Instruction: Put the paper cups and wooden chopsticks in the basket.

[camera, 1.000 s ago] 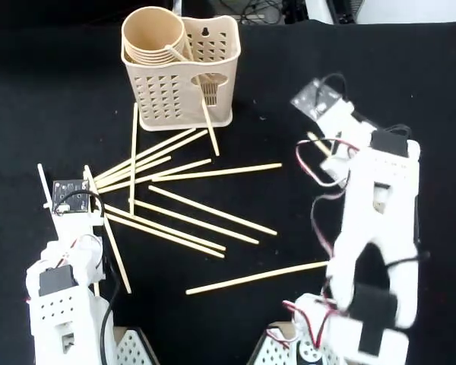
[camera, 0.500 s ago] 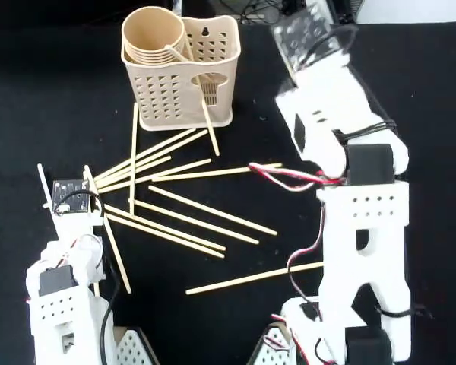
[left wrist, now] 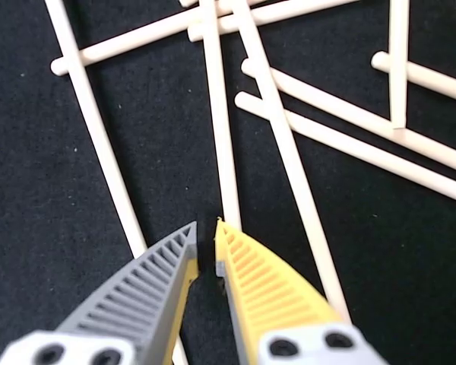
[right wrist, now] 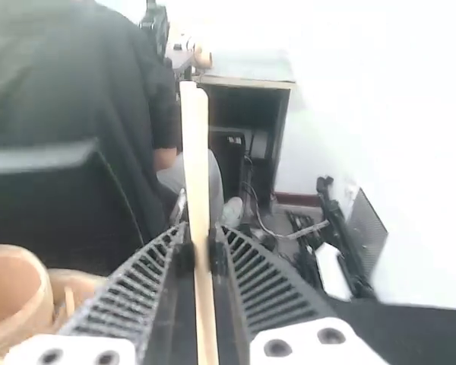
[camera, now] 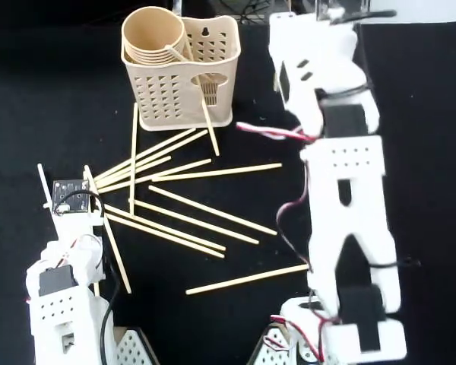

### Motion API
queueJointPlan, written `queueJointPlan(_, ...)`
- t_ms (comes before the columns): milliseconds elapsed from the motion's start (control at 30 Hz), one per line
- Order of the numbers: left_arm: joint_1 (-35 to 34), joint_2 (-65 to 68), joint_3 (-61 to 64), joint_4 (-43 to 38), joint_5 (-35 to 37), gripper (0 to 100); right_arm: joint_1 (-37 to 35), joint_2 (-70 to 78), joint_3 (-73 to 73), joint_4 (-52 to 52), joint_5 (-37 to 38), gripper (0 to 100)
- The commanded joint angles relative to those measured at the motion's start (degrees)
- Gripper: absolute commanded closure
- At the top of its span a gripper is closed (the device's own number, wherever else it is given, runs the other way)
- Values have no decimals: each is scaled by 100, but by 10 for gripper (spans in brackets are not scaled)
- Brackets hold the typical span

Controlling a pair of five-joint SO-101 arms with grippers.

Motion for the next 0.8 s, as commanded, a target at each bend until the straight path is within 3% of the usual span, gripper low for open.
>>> queueJointPlan(0, -48, -53, -22, -114, -35, 941, -149, 242, -1068, -193, -492, 986)
queueJointPlan(400, -48, -53, -22, -114, -35, 940, -580, 1508, -3002, -193, -668, 986)
queueJointPlan(633, -48, -53, -22, -114, -35, 940, -554, 1877, -3116, -70, -1846, 986)
queueJointPlan(767, -48, -53, -22, -114, -35, 939, -440, 1956, -3116, 237, -2004, 986)
